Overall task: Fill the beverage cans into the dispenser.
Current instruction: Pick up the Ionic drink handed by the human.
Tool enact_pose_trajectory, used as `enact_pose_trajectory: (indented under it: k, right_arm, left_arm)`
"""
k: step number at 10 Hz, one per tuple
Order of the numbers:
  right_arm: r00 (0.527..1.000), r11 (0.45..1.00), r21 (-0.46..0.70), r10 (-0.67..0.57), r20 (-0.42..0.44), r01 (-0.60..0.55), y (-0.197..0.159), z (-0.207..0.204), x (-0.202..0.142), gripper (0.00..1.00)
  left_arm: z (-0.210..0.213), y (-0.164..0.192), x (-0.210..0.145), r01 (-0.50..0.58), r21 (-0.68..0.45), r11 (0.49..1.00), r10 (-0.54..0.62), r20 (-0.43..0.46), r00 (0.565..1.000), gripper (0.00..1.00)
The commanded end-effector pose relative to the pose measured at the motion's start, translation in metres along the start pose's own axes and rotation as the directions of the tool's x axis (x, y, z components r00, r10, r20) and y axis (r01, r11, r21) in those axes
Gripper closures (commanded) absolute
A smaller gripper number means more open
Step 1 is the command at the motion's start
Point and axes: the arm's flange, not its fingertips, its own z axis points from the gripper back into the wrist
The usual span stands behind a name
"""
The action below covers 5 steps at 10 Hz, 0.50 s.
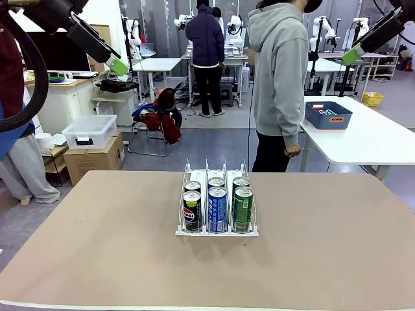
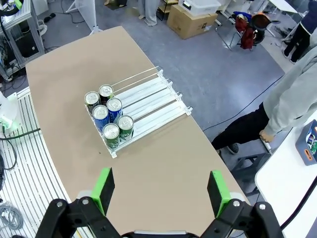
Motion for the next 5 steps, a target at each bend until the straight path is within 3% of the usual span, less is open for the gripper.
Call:
enact_pose_trajectory:
  k: [1, 5]
  right_arm:
    - [0.999, 0.999, 0.011, -0.037, 0.007, 0.037, -0.0025, 0.0022, -0.0004, 0.00]
    - [0.996, 0.997, 0.019, -0.074, 0.052, 0.074, -0.0083, 0.0057, -0.0053, 0.00]
  left_arm:
    - [0.0062, -0.0019, 0.0007, -0.031, -0.027, 0.999, 0.032, 0.046, 0.998, 0.00]
    - [0.0098, 0.0065, 0.0007, -0.064, -0.038, 0.997, 0.067, 0.092, 0.994, 0.00]
